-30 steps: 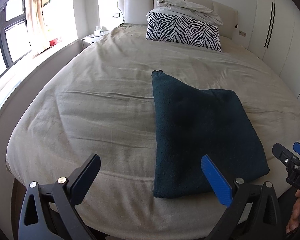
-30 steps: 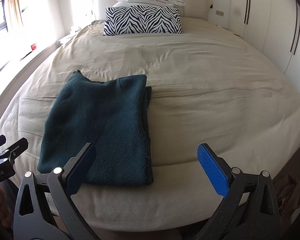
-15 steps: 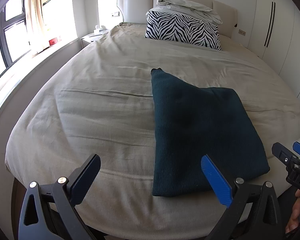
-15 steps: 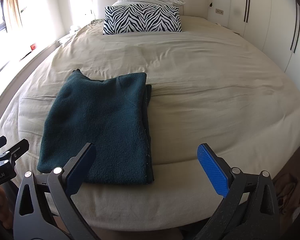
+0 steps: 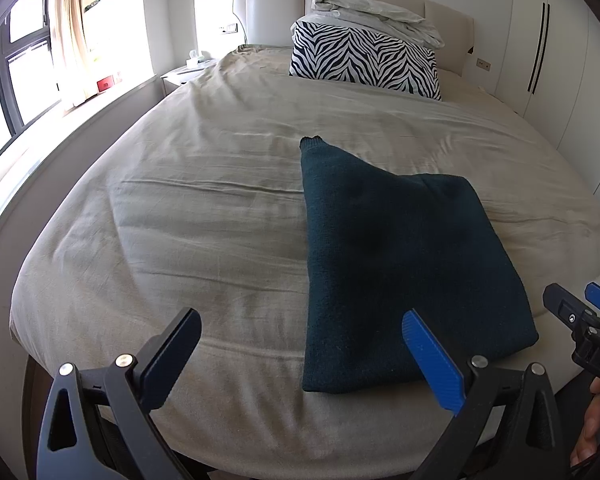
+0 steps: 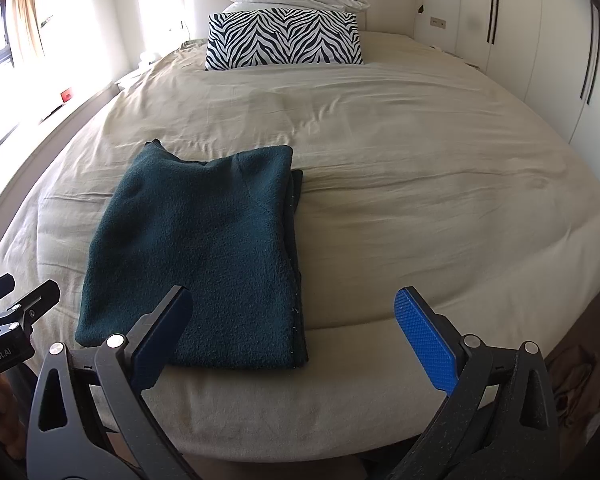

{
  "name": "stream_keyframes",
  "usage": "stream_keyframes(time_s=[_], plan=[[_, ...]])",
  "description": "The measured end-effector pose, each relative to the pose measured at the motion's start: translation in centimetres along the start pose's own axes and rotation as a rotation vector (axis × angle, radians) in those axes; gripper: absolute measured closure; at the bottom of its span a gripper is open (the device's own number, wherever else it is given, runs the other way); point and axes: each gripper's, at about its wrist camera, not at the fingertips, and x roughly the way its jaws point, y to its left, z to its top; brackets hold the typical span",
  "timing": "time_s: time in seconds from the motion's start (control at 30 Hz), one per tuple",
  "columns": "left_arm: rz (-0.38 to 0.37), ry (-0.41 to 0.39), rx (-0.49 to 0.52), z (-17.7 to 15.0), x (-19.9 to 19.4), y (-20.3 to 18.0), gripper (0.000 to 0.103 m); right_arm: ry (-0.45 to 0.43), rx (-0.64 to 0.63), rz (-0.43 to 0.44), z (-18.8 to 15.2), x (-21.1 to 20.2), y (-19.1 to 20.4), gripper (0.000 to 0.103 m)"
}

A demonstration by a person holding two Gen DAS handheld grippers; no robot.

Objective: Fold small clothes

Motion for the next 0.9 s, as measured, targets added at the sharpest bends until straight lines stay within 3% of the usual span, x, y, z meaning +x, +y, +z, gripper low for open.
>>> stream_keyframes(time_s=[0.9], plan=[[-0.003,0.014,0.008,-0.21,0.64,0.05,0.000,0.013,0.010,0.008,-0.29,0.22,0.32,0.000]])
